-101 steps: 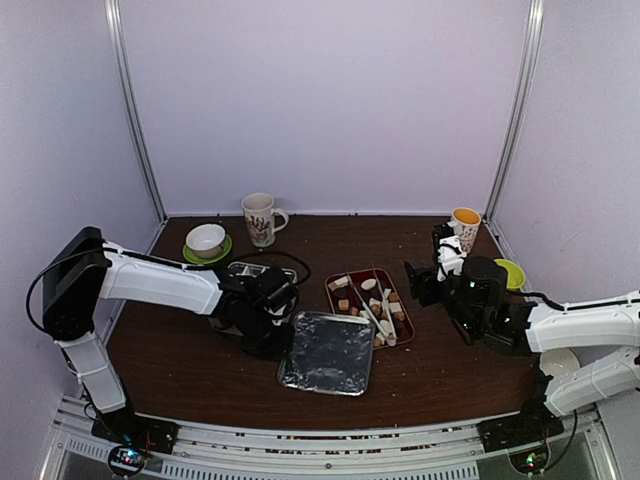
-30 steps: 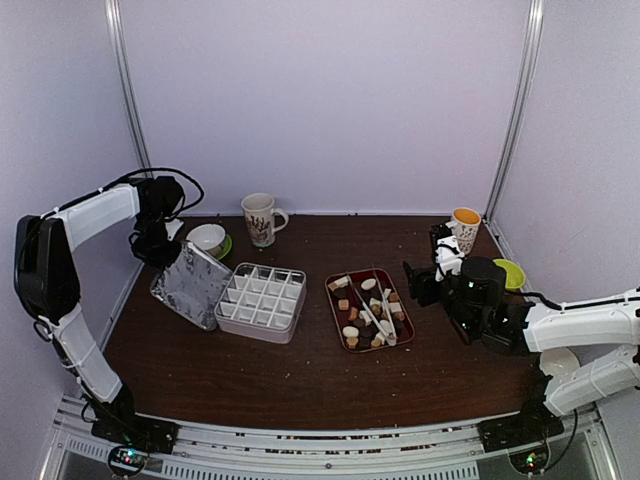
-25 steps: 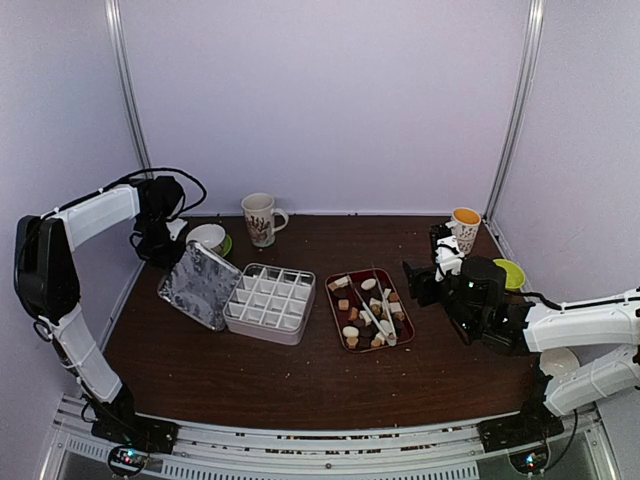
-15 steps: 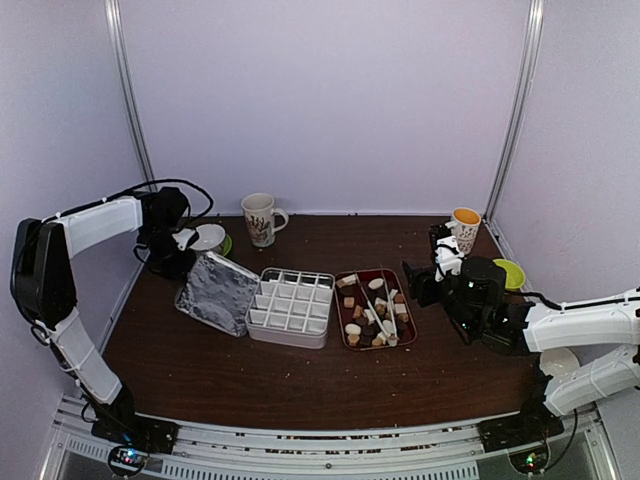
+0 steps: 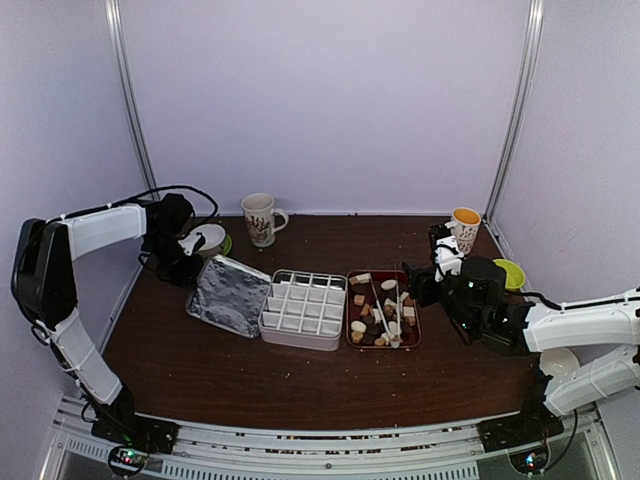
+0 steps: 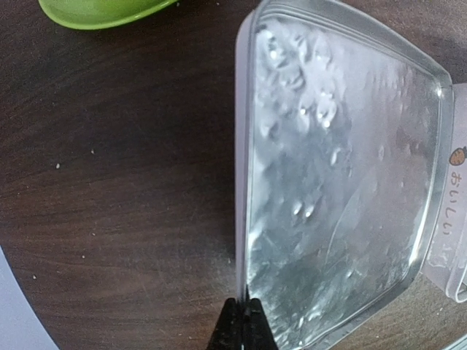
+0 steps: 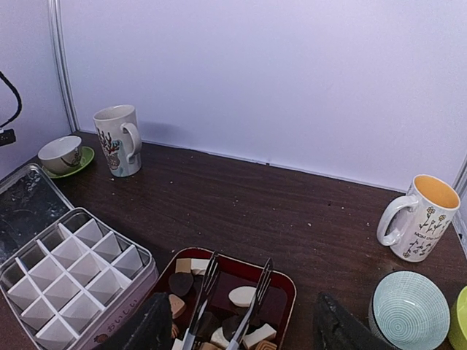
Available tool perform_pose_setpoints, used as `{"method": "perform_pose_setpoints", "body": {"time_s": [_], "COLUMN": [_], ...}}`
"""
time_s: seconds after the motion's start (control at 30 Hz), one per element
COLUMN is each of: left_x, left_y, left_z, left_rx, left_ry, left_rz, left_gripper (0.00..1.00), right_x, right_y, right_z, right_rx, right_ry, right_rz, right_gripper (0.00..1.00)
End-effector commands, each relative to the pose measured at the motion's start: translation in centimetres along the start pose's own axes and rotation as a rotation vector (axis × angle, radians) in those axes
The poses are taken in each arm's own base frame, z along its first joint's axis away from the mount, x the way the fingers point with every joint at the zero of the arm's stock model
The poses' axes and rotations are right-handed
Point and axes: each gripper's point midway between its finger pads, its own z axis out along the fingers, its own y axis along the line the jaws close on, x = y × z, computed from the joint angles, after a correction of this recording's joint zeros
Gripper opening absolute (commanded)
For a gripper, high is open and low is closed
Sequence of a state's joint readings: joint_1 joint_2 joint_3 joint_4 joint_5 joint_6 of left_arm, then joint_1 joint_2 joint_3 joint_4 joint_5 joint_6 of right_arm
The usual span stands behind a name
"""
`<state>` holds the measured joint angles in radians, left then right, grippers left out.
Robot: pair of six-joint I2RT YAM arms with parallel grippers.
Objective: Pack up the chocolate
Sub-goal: Place the plate at the center of the board.
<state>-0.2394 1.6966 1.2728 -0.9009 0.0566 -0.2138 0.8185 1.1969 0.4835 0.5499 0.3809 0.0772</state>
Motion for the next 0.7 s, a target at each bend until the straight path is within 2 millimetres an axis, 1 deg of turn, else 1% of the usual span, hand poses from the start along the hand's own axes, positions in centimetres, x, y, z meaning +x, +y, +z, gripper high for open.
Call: {"method": "perform_pose_setpoints", "body": {"time_s": [0.0, 0.1, 0.2, 0.37, 0.5, 0.57, 0.67], "left_x": [-0.3, 0.0, 0.3, 1.0, 1.9, 2.1, 1.7], "left_y": [-1.9, -2.4, -2.5, -3.0, -3.6, -3.3, -2.3], "left_z": [1.1, 1.3, 1.3, 1.1, 1.6, 1.8, 2.0], "left_rx": [0.084, 0.117, 0.118, 0.125, 0.121, 0.106, 0.047], "left_ry": [-0.023, -0.025, -0.025, -0.028, -0.014, -0.022, -0.047], "left_rz": [-0.061, -0.064, -0.069, -0.057, -0.042, -0.051, -0.071], "left_gripper": [0.0, 0.0, 0.0, 0.0, 0.0, 0.0, 0.0], "right_x": [-0.8, -0.7, -0.5, 0.7, 0.8, 0.8, 0.8], "right_y": [0.1, 0.0, -0.4, -1.1, -1.3, -1.4, -1.4], "right_z": [0.2, 0.3, 0.5, 1.8, 2.0, 2.0, 2.0], "right_rx": [-0.002, 0.005, 0.031, 0.059, 0.049, 0.05, 0.044], "right_ry": [-0.015, -0.008, 0.006, 0.075, 0.074, 0.074, 0.075], "right_rz": [0.003, 0.004, 0.013, 0.03, 0.056, 0.057, 0.059], "right_gripper": [0.66, 0.66, 0.66, 0.67, 0.67, 0.67, 0.66]}}
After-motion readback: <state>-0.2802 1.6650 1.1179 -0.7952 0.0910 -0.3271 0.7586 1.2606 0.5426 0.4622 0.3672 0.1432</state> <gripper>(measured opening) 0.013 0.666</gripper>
